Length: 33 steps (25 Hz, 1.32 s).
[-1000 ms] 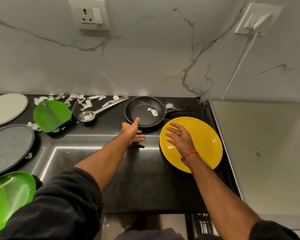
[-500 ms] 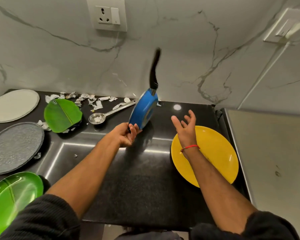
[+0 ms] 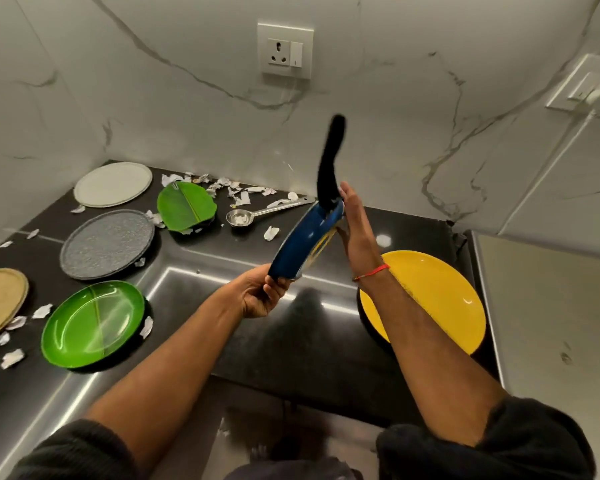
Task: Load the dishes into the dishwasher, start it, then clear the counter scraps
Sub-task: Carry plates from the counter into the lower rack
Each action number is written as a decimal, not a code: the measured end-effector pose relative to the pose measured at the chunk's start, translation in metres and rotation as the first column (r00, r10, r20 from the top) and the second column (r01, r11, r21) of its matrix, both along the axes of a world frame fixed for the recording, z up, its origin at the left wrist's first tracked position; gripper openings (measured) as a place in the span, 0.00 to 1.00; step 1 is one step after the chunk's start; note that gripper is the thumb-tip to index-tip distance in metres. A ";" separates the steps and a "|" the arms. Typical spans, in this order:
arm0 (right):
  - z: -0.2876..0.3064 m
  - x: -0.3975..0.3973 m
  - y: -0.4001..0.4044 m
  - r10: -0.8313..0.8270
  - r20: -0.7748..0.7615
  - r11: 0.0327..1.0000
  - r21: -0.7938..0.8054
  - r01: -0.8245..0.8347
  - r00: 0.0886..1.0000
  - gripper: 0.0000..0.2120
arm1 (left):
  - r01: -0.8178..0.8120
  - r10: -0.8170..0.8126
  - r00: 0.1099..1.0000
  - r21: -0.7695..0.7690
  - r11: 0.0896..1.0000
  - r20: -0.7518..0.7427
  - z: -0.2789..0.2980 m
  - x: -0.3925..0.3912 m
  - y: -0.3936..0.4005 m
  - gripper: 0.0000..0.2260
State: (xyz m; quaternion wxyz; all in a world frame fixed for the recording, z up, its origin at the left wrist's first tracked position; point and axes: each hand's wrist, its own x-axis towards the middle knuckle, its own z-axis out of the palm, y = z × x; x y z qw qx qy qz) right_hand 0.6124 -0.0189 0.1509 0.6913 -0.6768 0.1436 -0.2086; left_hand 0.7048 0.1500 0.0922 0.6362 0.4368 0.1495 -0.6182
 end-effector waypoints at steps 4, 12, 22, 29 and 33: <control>-0.009 -0.063 0.024 0.040 0.005 0.935 0.353 -0.039 0.999 0.49 | -0.151 0.074 0.937 0.206 0.967 0.340 -0.004 -0.055 0.029 0.10; -0.034 -0.205 0.092 0.403 0.125 0.511 0.791 -0.337 0.906 0.24 | -0.297 -0.007 0.694 0.295 0.908 0.720 -0.022 -0.145 0.099 0.08; -0.067 -0.379 0.194 0.037 0.119 0.461 0.879 -0.123 0.992 0.27 | -0.287 -0.122 0.403 0.252 0.924 0.907 -0.042 -0.249 0.183 0.07; -0.079 -0.456 0.249 -0.125 0.066 0.458 0.889 -0.001 0.990 0.33 | -0.246 -0.134 0.525 0.300 0.922 0.841 -0.064 -0.333 0.244 0.05; -0.068 -0.494 0.249 -0.210 0.073 0.521 0.852 0.049 0.975 0.39 | -0.239 -0.129 0.578 0.318 0.918 0.806 -0.052 -0.377 0.239 0.05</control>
